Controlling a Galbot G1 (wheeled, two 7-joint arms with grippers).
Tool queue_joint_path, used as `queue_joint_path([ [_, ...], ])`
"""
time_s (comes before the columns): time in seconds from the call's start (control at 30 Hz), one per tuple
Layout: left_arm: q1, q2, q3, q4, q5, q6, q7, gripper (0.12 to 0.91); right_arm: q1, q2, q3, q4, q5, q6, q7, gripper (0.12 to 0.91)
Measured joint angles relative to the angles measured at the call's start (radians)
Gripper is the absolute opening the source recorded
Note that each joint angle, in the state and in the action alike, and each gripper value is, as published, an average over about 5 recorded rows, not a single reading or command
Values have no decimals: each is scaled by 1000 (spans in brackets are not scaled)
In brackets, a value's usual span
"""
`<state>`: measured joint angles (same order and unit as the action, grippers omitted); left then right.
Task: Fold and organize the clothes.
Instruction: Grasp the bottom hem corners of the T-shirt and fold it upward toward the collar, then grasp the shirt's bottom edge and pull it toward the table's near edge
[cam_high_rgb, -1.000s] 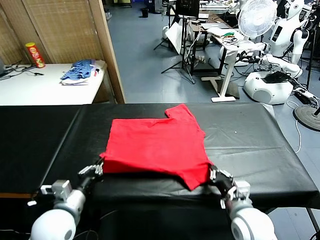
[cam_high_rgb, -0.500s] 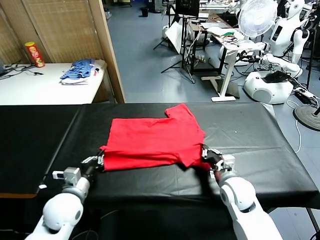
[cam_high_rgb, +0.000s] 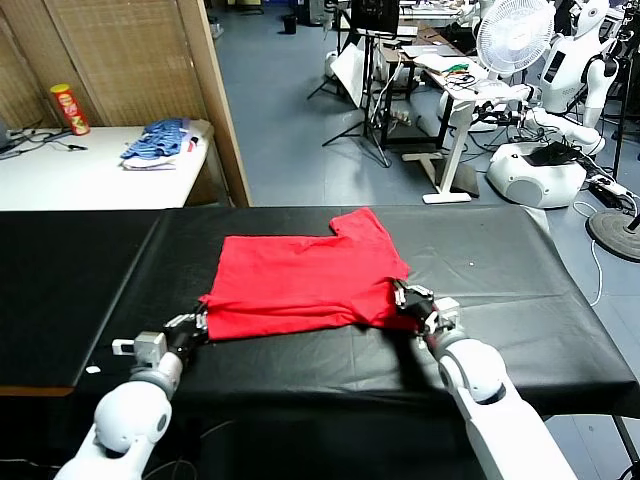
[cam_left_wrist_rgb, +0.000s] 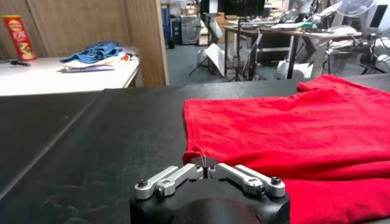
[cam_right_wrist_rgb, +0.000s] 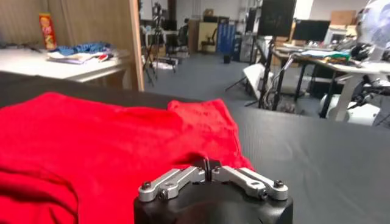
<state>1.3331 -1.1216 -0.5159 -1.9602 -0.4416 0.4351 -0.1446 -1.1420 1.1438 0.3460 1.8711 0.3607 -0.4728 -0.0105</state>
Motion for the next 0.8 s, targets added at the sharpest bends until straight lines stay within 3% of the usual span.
queue_joint_path([
  [0.1, 17, 0, -10, -14, -2, 0, 1, 537, -62, -7, 25, 60, 3, -11, 8, 770],
  [0.2, 37, -3, -18, -27, -15, 6, 2, 696, -113, -7, 42, 93, 4, -13, 10, 795],
  [0.33, 66, -6, -23, -49, -72, 31, 6, 787, -148, 0, 47, 101, 2, -13, 10, 750],
  [0.43, 75, -8, -25, -56, -104, 49, 12, 797, -154, 10, 44, 98, -1, -13, 10, 639],
  [0.53, 76, -9, -25, -47, -119, 57, 18, 766, -155, 21, 40, 88, -3, -13, 11, 482],
  [0.6, 75, -10, -26, -37, -129, 59, 20, 691, -156, 27, 39, 84, -4, -13, 13, 365],
  [0.7, 75, -11, -26, -26, -144, 61, 25, 526, -156, 30, 39, 88, -4, -14, 21, 207],
  [0.8, 78, -11, -26, -24, -132, 65, 26, 358, -160, 30, 39, 101, -1, -20, 40, 128],
])
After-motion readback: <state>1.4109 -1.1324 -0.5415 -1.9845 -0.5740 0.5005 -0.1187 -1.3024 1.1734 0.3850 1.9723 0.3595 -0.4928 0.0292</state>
